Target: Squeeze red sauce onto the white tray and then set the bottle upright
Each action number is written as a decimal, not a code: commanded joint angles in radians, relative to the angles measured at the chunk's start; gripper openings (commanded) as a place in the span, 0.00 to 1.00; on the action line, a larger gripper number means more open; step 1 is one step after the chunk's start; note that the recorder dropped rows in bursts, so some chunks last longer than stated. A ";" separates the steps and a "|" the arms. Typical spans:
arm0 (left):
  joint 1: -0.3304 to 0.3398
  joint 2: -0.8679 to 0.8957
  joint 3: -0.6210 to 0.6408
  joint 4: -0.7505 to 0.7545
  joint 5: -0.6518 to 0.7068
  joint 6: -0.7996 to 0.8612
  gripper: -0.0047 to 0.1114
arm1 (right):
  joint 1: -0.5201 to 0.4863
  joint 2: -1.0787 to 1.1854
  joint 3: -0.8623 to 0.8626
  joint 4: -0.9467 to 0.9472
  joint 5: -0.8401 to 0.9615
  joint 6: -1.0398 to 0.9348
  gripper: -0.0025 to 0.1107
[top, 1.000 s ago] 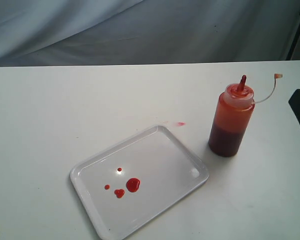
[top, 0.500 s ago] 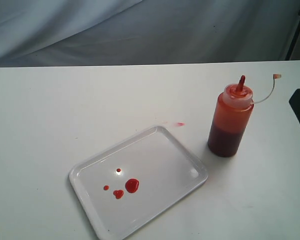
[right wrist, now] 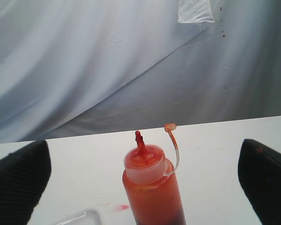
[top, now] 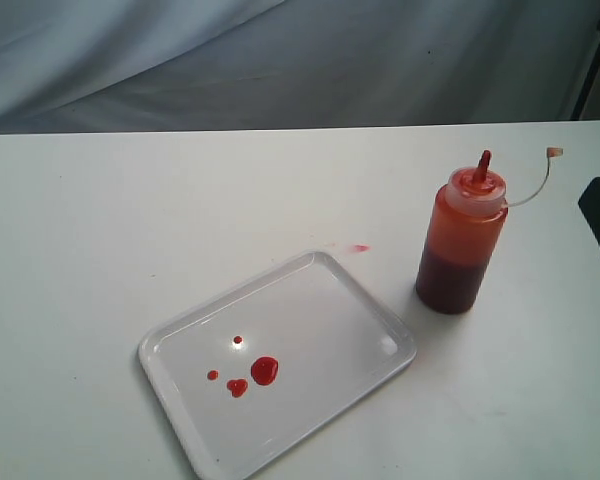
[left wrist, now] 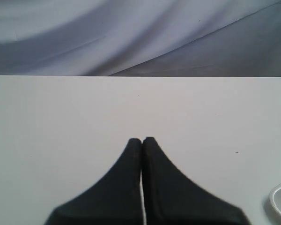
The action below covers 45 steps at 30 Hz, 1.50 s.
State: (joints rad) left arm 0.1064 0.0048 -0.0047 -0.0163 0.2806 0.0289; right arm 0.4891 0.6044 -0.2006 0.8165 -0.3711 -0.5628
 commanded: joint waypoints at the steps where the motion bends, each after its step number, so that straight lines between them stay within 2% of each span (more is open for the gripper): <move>1: 0.004 -0.005 0.005 -0.004 -0.014 0.006 0.04 | -0.008 -0.017 0.007 -0.006 -0.004 -0.007 0.95; 4: 0.004 -0.005 0.005 -0.004 -0.014 0.006 0.04 | -0.108 -0.170 0.007 -0.006 0.035 -0.009 0.95; 6: 0.004 -0.005 0.005 -0.004 -0.014 0.004 0.04 | -0.221 -0.345 0.007 -0.045 0.171 -0.055 0.95; 9: 0.004 -0.005 0.005 -0.004 -0.014 0.004 0.04 | -0.327 -0.588 0.007 -0.391 0.344 -0.159 0.95; 11: 0.004 -0.005 0.005 -0.004 -0.014 0.004 0.04 | -0.338 -0.604 0.007 -0.437 0.347 -0.159 0.95; 14: 0.004 -0.005 0.005 -0.004 -0.014 0.004 0.04 | -0.337 -0.604 0.007 -0.404 0.335 -0.159 0.95; 20: 0.004 -0.005 0.005 -0.004 -0.014 0.008 0.04 | -0.337 -0.604 0.024 -0.379 0.456 -0.121 0.95; 22: 0.004 -0.005 0.005 -0.004 -0.014 0.008 0.04 | -0.337 -0.604 0.057 -0.487 0.471 0.043 0.95; 26: 0.004 -0.005 0.005 -0.004 -0.014 0.008 0.04 | -0.337 -0.604 0.153 -0.933 0.473 0.603 0.95; 28: 0.004 -0.005 0.005 -0.004 -0.014 0.008 0.04 | -0.337 -0.604 0.198 -0.997 0.473 0.691 0.95; 33: 0.004 -0.005 0.005 -0.004 -0.014 0.006 0.04 | -0.337 -0.604 0.201 -0.988 0.566 0.665 0.95; 41: 0.004 -0.005 0.005 -0.004 -0.014 0.006 0.04 | -0.339 -0.604 0.201 -0.895 0.578 0.529 0.95; 45: 0.004 -0.005 0.005 -0.004 -0.014 0.008 0.04 | -0.339 -0.604 0.201 -0.893 0.630 0.525 0.95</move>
State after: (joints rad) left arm 0.1064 0.0048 -0.0047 -0.0163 0.2767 0.0349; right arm 0.1577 0.0026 -0.0028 -0.0912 0.2181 -0.0203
